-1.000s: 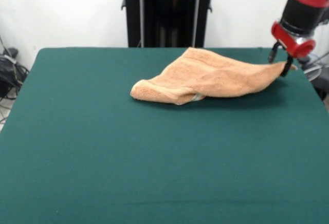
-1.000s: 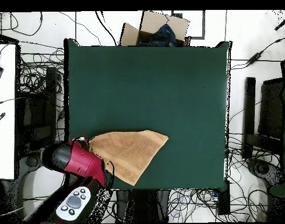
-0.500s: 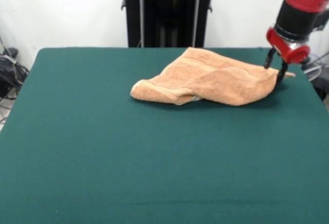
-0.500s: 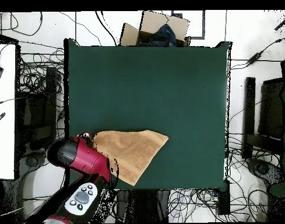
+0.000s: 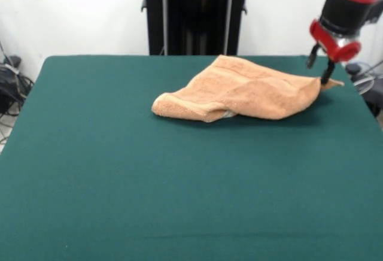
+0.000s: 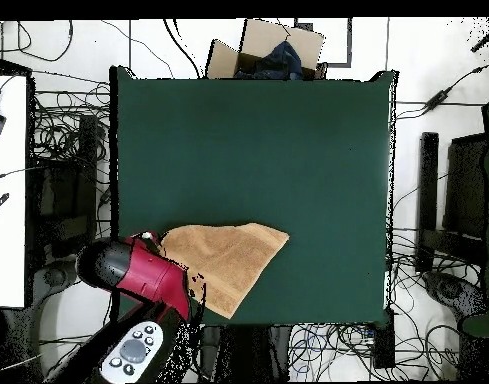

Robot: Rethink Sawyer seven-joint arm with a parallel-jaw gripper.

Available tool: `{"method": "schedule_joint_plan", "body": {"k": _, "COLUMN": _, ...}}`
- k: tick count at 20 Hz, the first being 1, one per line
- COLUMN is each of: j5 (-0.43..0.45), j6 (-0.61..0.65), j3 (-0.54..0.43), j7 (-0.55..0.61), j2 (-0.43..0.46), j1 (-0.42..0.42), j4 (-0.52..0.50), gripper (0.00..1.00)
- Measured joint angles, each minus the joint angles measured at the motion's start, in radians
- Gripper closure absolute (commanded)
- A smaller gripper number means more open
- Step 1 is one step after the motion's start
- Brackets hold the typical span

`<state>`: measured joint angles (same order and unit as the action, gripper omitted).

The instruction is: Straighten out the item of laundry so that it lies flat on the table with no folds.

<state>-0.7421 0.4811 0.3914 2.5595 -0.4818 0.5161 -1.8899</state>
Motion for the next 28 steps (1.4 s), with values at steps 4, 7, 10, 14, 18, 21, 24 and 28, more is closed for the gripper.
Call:
{"method": "schedule_joint_plan", "body": {"k": 4, "j5": 0.042, "j6": 0.188, "j3": 0.053, "j7": 0.0, "j2": -0.058, "j1": 0.013, "j4": 0.011, "gripper": 0.0}}
{"method": "schedule_joint_plan", "body": {"k": 7, "j5": 0.067, "j6": 0.311, "j3": 0.097, "j7": 0.0, "j2": -0.105, "j1": 0.028, "j4": 0.024, "gripper": 0.0}}
{"method": "schedule_joint_plan", "body": {"k": 10, "j5": 0.079, "j6": 0.4, "j3": 0.137, "j7": 0.0, "j2": -0.156, "j1": 0.044, "j4": 0.039, "gripper": 0.0}}
{"method": "schedule_joint_plan", "body": {"k": 14, "j5": 0.079, "j6": 0.439, "j3": 0.177, "j7": 0.0, "j2": -0.202, "j1": 0.06, "j4": 0.059, "gripper": 0.0}}
{"method": "schedule_joint_plan", "body": {"k": 18, "j5": 0.079, "j6": 0.44, "j3": 0.197, "j7": 0.0, "j2": -0.237, "j1": 0.066, "j4": 0.061, "gripper": 0.0}}
{"method": "schedule_joint_plan", "body": {"k": 21, "j5": 0.08, "j6": 0.429, "j3": 0.2, "j7": 0.0, "j2": -0.271, "j1": 0.061, "j4": 0.044, "gripper": 0.0}}
{"method": "schedule_joint_plan", "body": {"k": 24, "j5": 0.079, "j6": 0.389, "j3": 0.2, "j7": 0.0, "j2": -0.291, "j1": 0.05, "j4": 0.016, "gripper": 0.0}}
{"method": "schedule_joint_plan", "body": {"k": 28, "j5": 0.08, "j6": 0.294, "j3": 0.2, "j7": 0.0, "j2": -0.309, "j1": 0.021, "j4": -0.036, "gripper": 0.0}}
